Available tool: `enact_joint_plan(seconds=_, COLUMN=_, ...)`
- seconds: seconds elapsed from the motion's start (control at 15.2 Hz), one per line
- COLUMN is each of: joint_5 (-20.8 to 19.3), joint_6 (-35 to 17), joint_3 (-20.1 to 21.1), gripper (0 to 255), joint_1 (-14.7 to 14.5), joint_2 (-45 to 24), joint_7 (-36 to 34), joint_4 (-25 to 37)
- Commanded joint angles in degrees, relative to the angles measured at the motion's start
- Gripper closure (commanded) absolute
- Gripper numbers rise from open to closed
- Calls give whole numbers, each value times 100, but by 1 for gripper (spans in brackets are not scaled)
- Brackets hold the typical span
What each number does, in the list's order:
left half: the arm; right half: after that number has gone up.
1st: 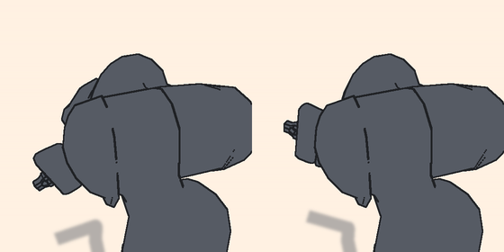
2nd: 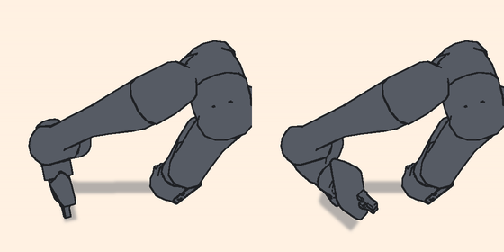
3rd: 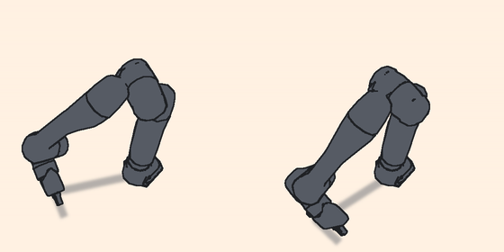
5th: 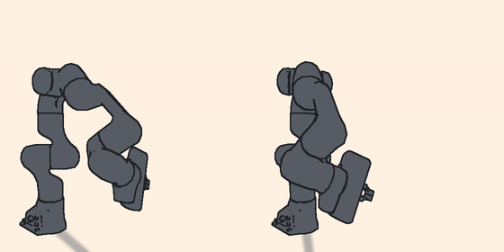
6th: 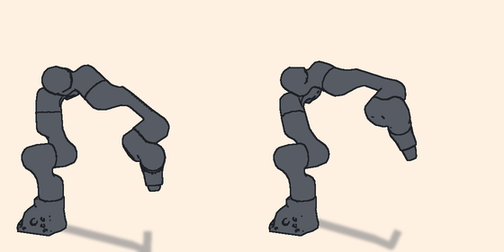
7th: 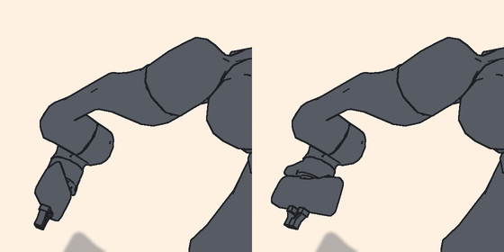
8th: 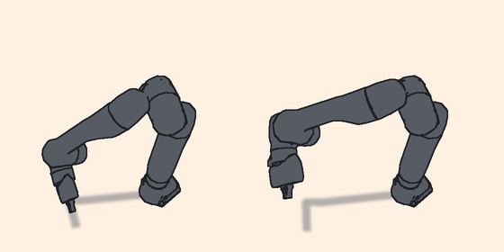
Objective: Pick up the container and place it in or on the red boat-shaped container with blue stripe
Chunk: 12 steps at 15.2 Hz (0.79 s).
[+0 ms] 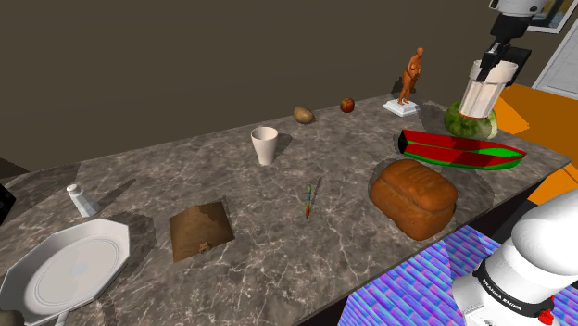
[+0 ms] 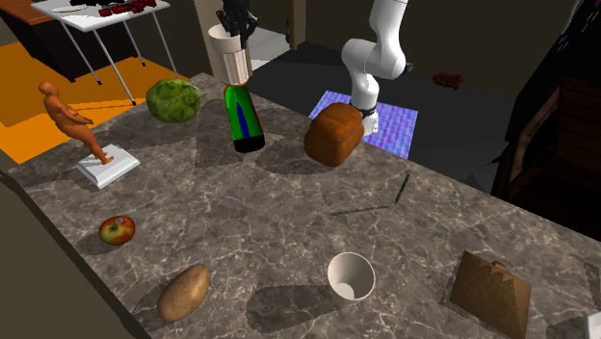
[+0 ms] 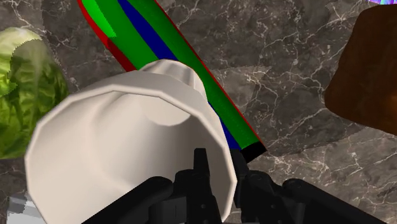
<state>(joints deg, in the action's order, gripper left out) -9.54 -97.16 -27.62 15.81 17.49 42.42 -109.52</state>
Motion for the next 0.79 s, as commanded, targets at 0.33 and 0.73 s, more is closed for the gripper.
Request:
enact_joint_plan(seconds=0.33, joint_5=-91, joint_6=-242, joint_3=-326, gripper=255, joint_1=168, joint_2=53, joint_7=441, joint_4=-232)
enact_joint_plan(seconds=0.73, joint_5=-133, joint_6=-699, joint_3=-365, gripper=255, joint_1=194, joint_2=87, joint_7=409, joint_4=-721)
